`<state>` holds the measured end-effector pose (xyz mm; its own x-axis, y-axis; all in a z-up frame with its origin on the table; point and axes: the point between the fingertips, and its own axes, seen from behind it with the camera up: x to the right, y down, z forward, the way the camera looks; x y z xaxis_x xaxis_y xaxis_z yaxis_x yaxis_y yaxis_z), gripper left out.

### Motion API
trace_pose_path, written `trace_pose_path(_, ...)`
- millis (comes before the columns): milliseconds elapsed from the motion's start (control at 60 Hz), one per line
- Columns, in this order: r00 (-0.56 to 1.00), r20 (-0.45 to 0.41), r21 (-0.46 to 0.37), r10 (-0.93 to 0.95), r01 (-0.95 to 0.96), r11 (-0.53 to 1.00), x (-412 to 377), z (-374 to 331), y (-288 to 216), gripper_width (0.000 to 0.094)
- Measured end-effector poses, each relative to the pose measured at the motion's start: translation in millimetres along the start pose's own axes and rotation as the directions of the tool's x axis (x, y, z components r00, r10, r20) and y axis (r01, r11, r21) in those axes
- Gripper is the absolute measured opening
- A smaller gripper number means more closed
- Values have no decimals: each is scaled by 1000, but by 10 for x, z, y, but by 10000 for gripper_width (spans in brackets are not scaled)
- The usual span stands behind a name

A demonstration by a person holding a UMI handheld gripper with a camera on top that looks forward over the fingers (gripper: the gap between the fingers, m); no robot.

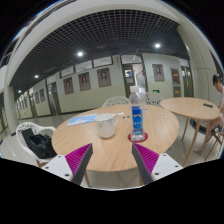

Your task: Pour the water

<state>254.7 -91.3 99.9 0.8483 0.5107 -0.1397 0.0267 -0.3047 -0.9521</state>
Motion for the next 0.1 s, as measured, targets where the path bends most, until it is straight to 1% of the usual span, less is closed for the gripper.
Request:
trace_pose_path(17,1000,7,2,8,-8,1000,-120,162,37,845)
trace_pose_path(100,999,39,-8,7,-6,1000,-245,211,116,845)
